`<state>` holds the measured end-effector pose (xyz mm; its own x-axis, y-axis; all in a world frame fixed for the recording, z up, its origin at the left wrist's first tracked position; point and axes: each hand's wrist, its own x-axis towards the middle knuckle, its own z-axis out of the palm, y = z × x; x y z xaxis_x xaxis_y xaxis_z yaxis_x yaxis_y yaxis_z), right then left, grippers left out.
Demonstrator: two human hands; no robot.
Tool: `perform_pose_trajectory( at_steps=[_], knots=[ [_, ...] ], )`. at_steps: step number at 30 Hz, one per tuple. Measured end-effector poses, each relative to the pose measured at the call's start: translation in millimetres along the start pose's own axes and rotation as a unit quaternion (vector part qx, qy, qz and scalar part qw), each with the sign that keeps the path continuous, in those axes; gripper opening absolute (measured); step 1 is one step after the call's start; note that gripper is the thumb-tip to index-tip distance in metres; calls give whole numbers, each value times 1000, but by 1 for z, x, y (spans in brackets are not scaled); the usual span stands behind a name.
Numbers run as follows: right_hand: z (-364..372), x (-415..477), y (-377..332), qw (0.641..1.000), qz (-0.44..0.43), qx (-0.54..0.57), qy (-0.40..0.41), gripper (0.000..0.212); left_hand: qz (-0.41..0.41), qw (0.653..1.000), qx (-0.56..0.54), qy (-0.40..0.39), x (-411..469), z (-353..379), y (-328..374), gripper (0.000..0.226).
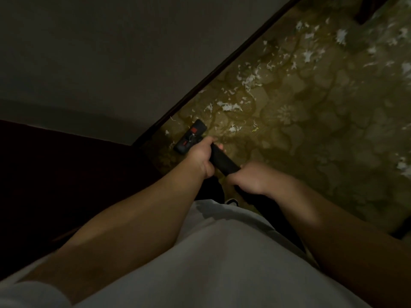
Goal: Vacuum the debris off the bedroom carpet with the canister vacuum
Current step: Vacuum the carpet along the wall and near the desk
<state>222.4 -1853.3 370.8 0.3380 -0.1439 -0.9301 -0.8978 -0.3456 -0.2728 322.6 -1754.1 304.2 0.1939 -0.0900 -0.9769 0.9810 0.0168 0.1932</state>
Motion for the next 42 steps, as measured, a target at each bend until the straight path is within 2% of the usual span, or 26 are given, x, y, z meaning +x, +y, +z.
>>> perform_pose_trajectory(
  at_steps=[8, 14, 20, 27, 30, 32, 37, 42],
  knots=[
    [-28, 35, -47, 999, -22, -24, -22, 27, 15, 1000, -2, 19, 12, 8, 60, 9],
    [-38, 51, -52, 996, -41, -65, -44, 37, 38, 998, -35, 42, 13, 14, 63, 10],
    [-82, 38, 1, 995, -44, -69, -49, 36, 36, 996, -48, 69, 13, 64, 20, 4],
    [-159, 17, 104, 997, -9, -67, -21, 40, -2, 999, -24, 28, 10, 174, -57, 10],
    [-187, 7, 149, 999, 8, -38, 2, 23, -21, 1000, 1, -2, 7, 223, -87, 11],
    [-203, 1, 176, 1000, 15, -13, 13, 22, -30, 999, 29, -19, 4, 253, -104, 10],
    [-238, -15, 225, 996, 39, 69, 30, 26, -34, 994, 95, -29, 0, 308, -133, 7],
    [-260, -19, 233, 989, 68, 131, 17, 32, -28, 990, 137, -34, -5, 333, -129, 9]
  ],
)
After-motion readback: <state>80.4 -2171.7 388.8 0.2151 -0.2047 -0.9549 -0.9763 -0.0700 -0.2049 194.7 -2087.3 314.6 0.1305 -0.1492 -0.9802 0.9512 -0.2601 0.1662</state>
